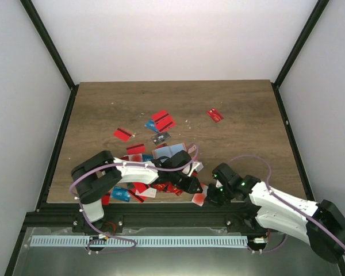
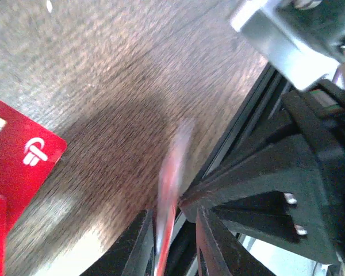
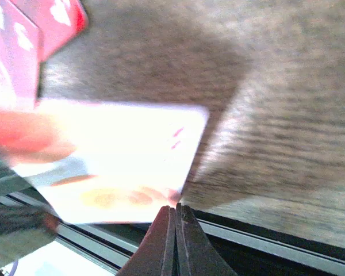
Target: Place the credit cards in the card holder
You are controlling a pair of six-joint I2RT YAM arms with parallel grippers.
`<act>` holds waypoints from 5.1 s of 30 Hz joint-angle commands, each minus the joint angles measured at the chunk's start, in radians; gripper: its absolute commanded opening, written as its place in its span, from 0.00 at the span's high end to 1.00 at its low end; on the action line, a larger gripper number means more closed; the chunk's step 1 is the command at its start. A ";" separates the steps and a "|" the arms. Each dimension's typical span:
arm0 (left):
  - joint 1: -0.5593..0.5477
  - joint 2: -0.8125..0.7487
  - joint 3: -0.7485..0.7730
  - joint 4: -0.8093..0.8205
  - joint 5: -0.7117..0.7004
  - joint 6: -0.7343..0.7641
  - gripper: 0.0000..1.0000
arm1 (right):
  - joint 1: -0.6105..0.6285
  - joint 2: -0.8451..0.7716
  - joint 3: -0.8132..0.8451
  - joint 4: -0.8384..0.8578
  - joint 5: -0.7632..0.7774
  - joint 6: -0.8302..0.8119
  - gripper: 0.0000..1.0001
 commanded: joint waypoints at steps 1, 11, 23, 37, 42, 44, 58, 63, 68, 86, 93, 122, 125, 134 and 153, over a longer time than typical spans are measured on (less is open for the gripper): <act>0.009 -0.102 -0.001 -0.116 -0.112 0.046 0.77 | -0.002 0.000 0.057 0.039 0.049 -0.027 0.99; 0.030 -0.104 -0.027 -0.117 -0.099 0.069 0.77 | -0.002 0.016 0.087 0.058 0.043 -0.044 0.99; 0.028 -0.116 -0.041 -0.160 -0.125 0.138 0.67 | -0.002 -0.074 0.041 -0.069 -0.023 0.000 0.59; 0.015 -0.032 -0.058 -0.074 -0.045 0.113 0.71 | -0.002 -0.034 -0.117 0.271 -0.151 0.118 0.51; 0.010 -0.015 -0.071 -0.063 -0.025 0.092 0.71 | -0.005 -0.041 -0.186 0.400 -0.145 0.170 0.52; 0.008 -0.005 -0.080 -0.050 -0.014 0.079 0.72 | -0.006 -0.045 -0.204 0.428 -0.131 0.177 0.55; -0.023 0.020 -0.127 0.085 0.055 0.008 0.74 | -0.028 -0.093 -0.211 0.435 -0.116 0.160 0.91; -0.012 -0.068 -0.121 0.040 -0.001 0.013 0.72 | -0.030 -0.159 -0.165 0.298 -0.134 0.128 0.99; 0.051 -0.232 -0.094 -0.100 -0.107 0.060 0.64 | -0.037 -0.185 -0.039 0.200 -0.127 0.064 0.99; 0.499 -0.402 -0.052 -0.371 -0.340 0.227 0.60 | -0.270 0.331 0.390 0.443 -0.160 -0.453 0.99; 0.555 -0.286 -0.023 -0.363 -0.317 0.266 0.63 | -0.287 0.602 0.550 0.470 -0.324 -0.597 0.99; 0.581 -0.133 -0.029 -0.290 -0.254 0.250 0.74 | -0.319 0.958 0.622 0.512 -0.517 -0.689 0.99; 0.580 -0.131 -0.030 -0.288 -0.249 0.250 0.75 | -0.319 0.961 0.619 0.510 -0.522 -0.688 0.99; 0.579 -0.114 -0.036 -0.271 -0.223 0.246 0.76 | -0.319 0.997 0.610 0.532 -0.577 -0.665 0.99; 0.581 -0.111 -0.041 -0.266 -0.217 0.250 0.78 | -0.356 0.917 0.591 0.578 -0.510 -0.618 0.99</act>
